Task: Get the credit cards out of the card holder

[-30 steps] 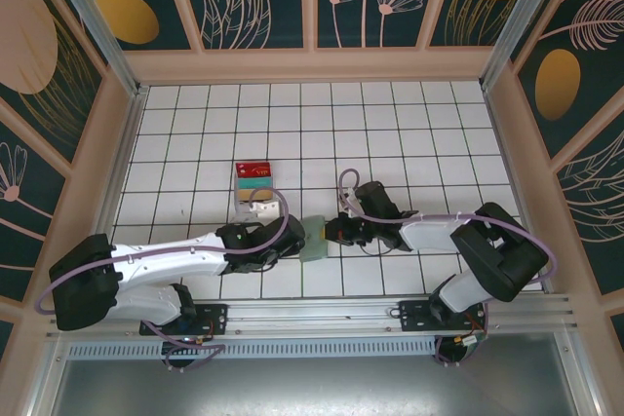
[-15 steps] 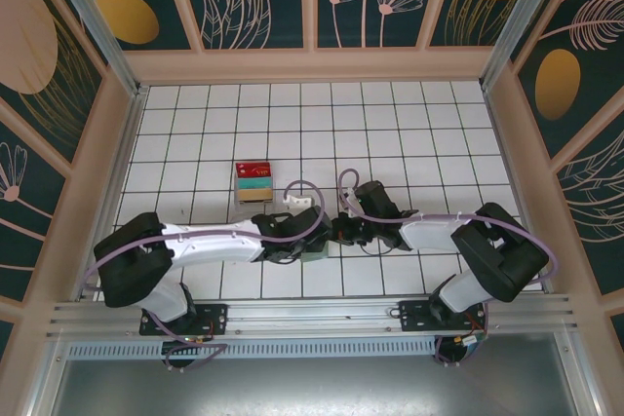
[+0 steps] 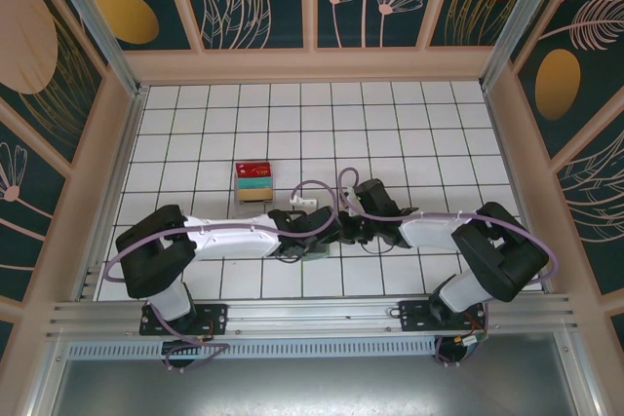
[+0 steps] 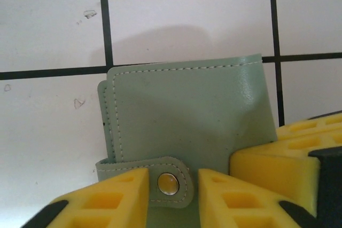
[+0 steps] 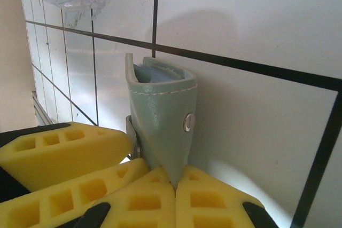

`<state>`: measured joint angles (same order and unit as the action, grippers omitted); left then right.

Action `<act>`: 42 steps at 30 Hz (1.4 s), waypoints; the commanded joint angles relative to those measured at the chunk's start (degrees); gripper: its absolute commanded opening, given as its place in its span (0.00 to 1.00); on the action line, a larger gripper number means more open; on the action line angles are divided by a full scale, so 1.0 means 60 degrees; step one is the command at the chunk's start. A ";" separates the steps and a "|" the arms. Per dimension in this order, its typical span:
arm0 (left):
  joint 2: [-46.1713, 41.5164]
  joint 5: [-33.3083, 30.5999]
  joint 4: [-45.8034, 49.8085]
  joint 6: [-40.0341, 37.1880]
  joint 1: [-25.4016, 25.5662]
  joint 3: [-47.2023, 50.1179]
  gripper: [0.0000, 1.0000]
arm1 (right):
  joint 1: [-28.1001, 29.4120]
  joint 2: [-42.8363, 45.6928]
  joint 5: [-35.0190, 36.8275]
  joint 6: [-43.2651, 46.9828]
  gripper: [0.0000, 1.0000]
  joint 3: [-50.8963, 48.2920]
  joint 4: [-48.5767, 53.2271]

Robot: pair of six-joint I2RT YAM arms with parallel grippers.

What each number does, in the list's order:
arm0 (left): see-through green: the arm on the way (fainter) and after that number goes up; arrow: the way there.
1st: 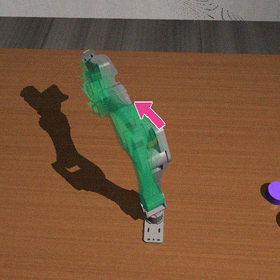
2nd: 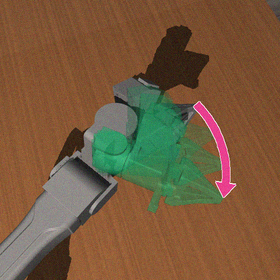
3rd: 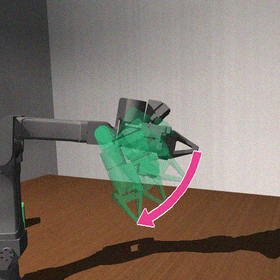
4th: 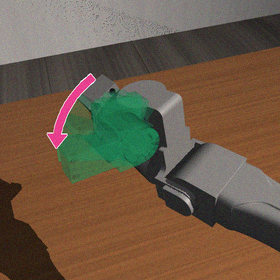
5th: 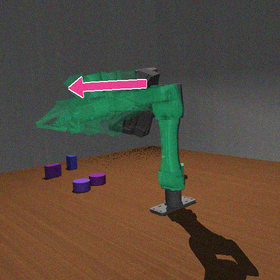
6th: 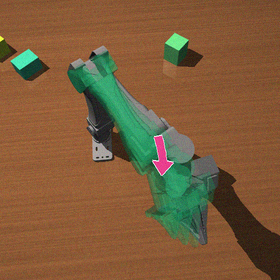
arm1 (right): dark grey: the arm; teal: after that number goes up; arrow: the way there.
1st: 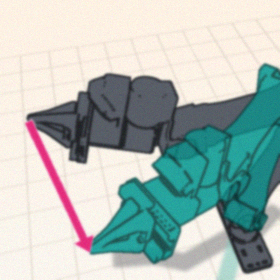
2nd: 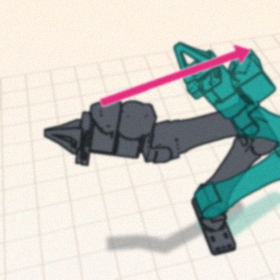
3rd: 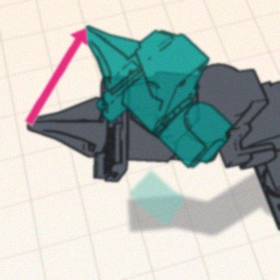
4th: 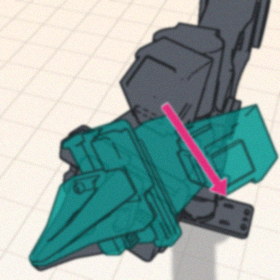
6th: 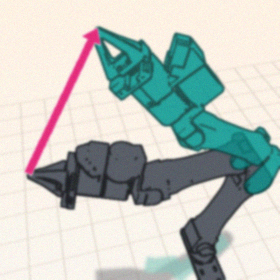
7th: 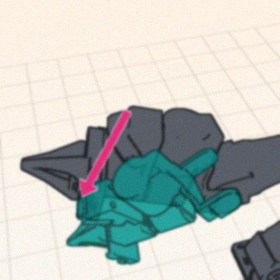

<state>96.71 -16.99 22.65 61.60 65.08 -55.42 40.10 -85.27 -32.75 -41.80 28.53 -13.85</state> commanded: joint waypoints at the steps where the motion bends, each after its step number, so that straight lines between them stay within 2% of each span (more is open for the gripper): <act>1: 0.0603 -0.0820 0.1257 0.0074 -0.0094 0.0006 0.20 | -0.0018 0.0020 -0.0335 0.0287 0.00 0.0341 0.0084; 4: 0.0677 -0.1091 0.1583 0.0149 -0.0142 -0.0268 0.00 | -0.0035 0.0039 -0.0313 0.0332 0.00 0.0408 0.0163; 15: -0.0796 -0.1605 0.2249 0.0637 -0.0535 0.0620 0.00 | -0.0508 0.0146 -0.0343 0.0331 0.00 0.0136 0.0135; 27: -0.1453 -0.2144 0.3369 0.0898 -0.0790 0.0259 0.00 | -0.0661 0.0076 -0.0252 0.0331 0.00 0.0038 0.0140; 32: -0.2045 -0.1744 0.2256 0.0151 -0.0841 0.0387 0.00 | -0.0677 0.0096 -0.0375 0.0289 0.00 0.0018 -0.0036; 33: -0.2178 -0.1642 0.2021 -0.0008 -0.0842 0.0378 0.00 | -0.0681 0.0099 -0.0358 0.0288 0.08 0.0032 -0.0024; 35: -0.2390 -0.1507 0.1571 -0.0354 -0.0836 0.0223 0.00 | -0.0677 0.0113 -0.0295 0.0344 0.37 0.0139 0.0105; 36: -0.2444 -0.1438 0.1455 -0.0482 -0.0842 0.0126 0.00 | -0.0684 0.0147 -0.0221 0.0371 0.46 0.0196 0.0206; 42: -0.2840 -0.0692 0.0157 -0.1333 -0.0827 0.0058 0.00 | -0.0682 0.0543 -0.0051 0.0609 0.64 0.0680 0.0703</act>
<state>81.34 -23.18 28.84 57.74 60.36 -53.89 36.34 -84.55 -34.06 -39.29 30.11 -11.68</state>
